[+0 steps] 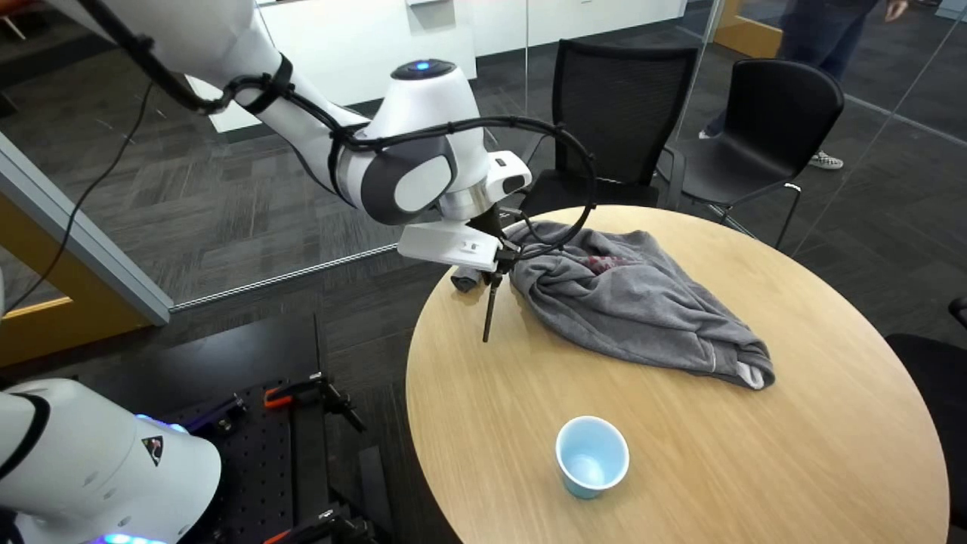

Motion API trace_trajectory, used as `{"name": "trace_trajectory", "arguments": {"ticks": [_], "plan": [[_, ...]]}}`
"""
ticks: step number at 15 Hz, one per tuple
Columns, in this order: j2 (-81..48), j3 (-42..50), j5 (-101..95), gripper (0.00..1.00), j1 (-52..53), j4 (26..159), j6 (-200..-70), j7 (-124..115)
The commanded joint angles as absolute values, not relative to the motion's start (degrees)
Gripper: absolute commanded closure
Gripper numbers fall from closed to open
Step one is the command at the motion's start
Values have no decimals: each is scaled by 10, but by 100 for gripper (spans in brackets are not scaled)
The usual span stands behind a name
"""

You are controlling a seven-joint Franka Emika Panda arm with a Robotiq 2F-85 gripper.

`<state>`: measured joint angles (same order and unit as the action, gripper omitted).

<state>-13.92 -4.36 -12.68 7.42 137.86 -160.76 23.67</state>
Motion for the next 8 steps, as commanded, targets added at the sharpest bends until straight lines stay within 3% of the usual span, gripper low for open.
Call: {"name": "trace_trajectory", "arguments": {"ticks": [1, 8], "plan": [[-174, -54, -180, 97, 69, 1346, -1583, 271], [-260, -20, -299, 97, 104, 1272, -1566, 222]]}}
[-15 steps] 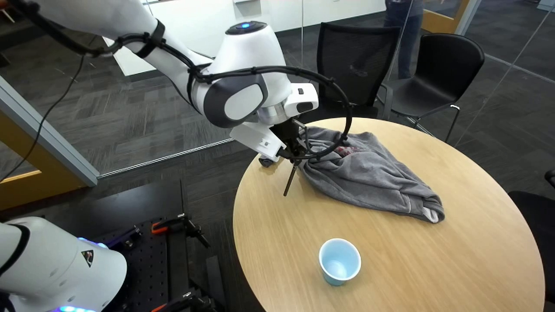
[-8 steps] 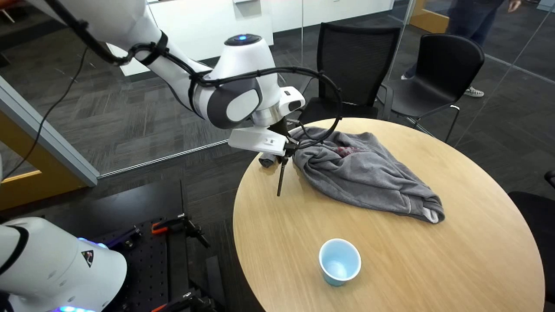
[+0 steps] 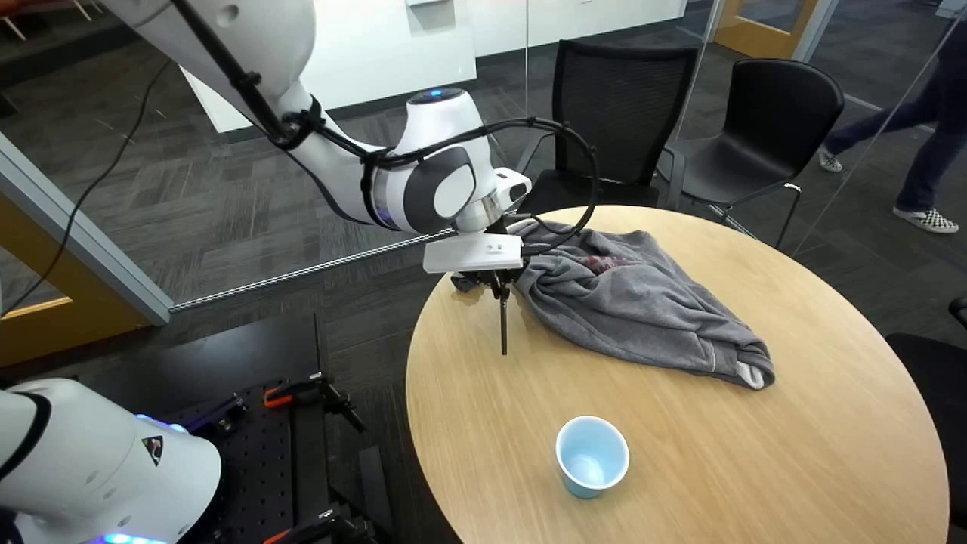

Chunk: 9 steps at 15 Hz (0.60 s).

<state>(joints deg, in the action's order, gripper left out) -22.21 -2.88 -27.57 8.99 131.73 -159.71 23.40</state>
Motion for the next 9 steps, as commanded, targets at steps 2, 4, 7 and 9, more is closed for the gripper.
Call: {"name": "trace_trajectory", "arguments": {"ticks": [2, 4, 7, 9], "plan": [[-285, -28, -294, 97, 102, 1252, -1556, 229], [-306, -31, -290, 97, 103, 1234, -1549, 234], [-336, -35, -287, 97, 104, 1210, -1539, 238], [-353, -37, -287, 97, 106, 1196, -1530, 241]]}}
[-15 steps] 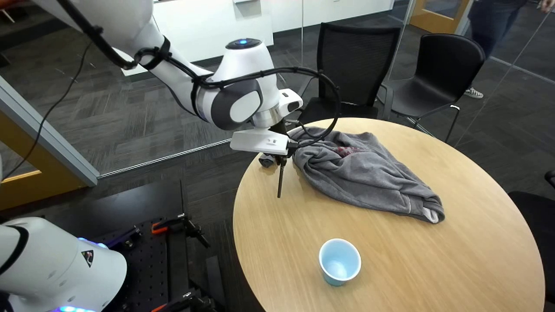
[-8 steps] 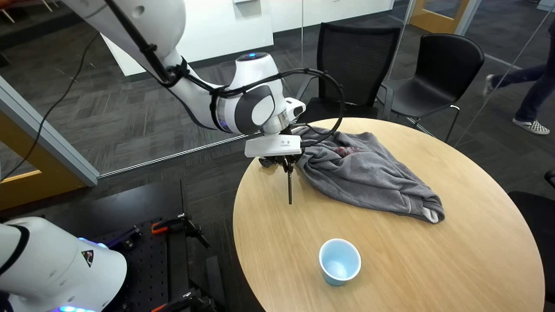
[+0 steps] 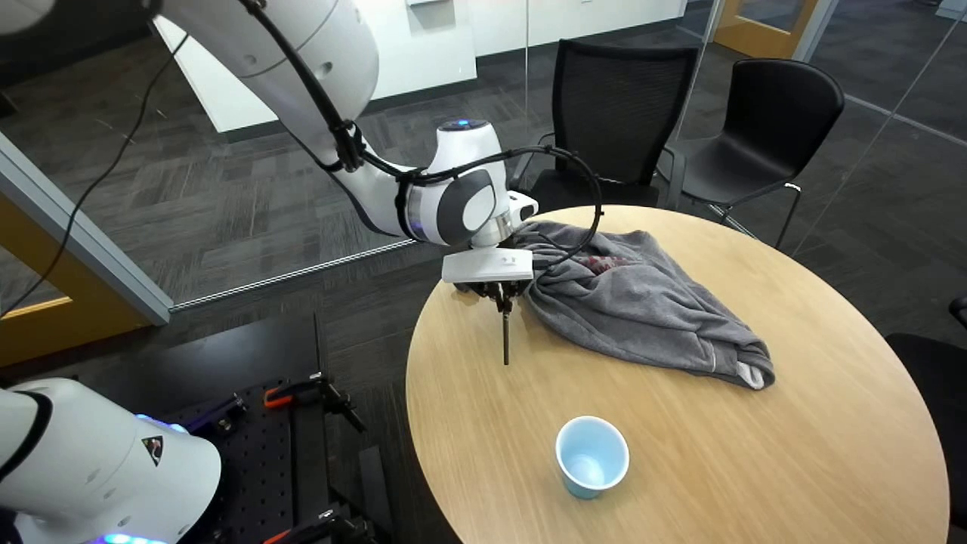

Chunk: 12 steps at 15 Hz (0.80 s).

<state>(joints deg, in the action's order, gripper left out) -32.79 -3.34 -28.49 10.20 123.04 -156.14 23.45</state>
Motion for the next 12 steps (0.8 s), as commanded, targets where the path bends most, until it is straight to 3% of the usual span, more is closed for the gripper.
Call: {"name": "trace_trajectory", "arguments": {"ticks": [1, 11, 12], "plan": [[-360, -38, -286, 97, 107, 1190, -1527, 242], [-416, -47, -282, 97, 111, 1143, -1493, 246], [-418, -47, -282, 62, 112, 1141, -1490, 245]]}}
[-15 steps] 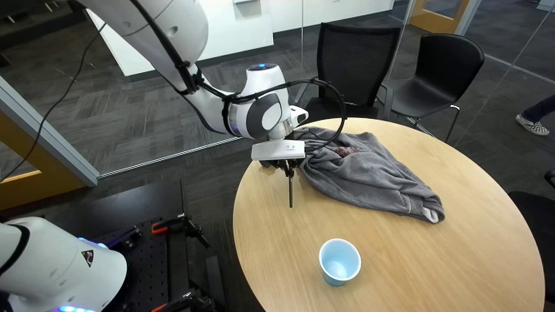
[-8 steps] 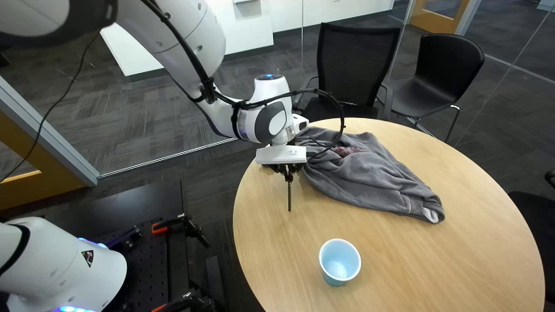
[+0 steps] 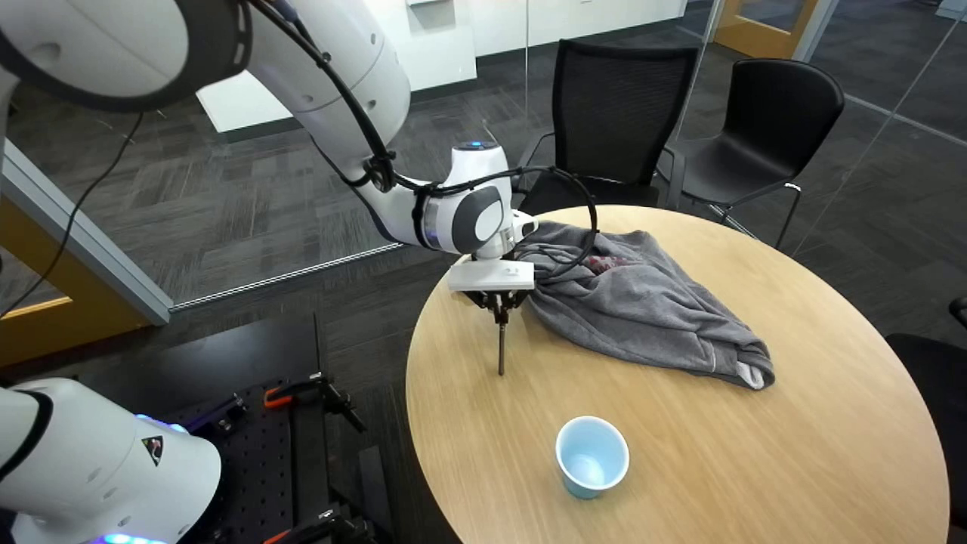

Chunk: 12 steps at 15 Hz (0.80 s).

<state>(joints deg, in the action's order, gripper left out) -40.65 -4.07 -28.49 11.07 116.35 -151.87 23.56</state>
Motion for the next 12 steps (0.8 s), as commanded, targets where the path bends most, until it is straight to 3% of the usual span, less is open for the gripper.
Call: {"name": "trace_trajectory", "arguments": {"ticks": [1, 9, 12], "plan": [[-420, -47, -282, 60, 112, 1139, -1489, 244], [-383, -40, -294, 2, 124, 1167, -1509, 222], [-330, -30, -306, 0, 137, 1206, -1532, 197]]}}
